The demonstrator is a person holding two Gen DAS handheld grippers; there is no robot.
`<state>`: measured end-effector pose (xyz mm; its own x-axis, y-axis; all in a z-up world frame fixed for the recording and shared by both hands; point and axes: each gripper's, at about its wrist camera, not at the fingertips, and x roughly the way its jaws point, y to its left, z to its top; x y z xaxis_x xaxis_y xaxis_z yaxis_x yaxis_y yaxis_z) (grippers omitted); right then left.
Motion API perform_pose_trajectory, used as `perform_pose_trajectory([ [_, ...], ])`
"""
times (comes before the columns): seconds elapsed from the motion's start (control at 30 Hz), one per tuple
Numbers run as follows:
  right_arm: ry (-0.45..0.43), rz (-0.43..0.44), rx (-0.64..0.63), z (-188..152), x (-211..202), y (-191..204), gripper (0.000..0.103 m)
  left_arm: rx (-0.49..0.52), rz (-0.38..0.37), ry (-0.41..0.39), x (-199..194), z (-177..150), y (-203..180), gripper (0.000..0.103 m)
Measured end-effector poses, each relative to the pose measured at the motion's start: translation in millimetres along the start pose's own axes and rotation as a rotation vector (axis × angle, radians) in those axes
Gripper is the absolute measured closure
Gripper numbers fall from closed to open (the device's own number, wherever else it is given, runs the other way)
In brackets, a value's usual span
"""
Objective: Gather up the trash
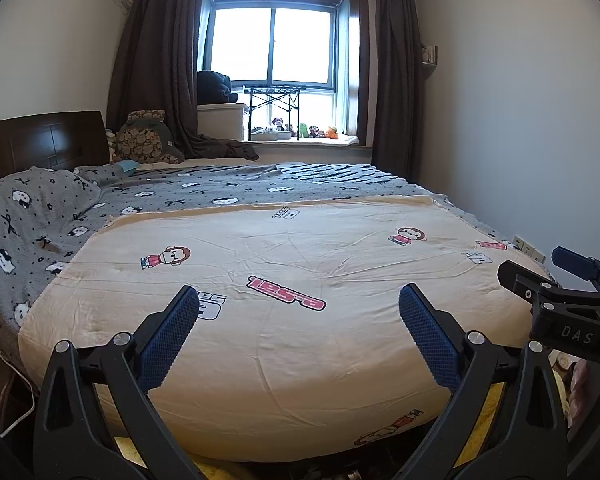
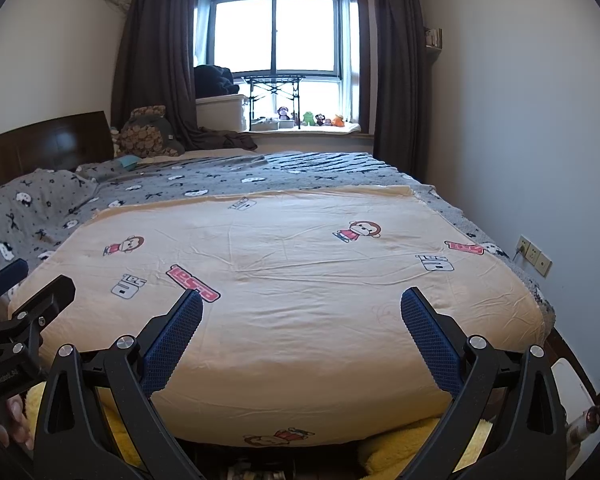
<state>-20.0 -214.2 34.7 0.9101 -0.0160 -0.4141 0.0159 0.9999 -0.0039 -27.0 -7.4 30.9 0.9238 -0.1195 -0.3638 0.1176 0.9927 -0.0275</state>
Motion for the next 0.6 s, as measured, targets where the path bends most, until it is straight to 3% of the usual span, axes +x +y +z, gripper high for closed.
perform_pose_trajectory([
  [0.6, 0.002, -0.002, -0.003, 0.1, 0.9, 1.0, 0.003, 0.010, -0.003, 0.001, -2.2, 2.0, -1.0, 0.008],
])
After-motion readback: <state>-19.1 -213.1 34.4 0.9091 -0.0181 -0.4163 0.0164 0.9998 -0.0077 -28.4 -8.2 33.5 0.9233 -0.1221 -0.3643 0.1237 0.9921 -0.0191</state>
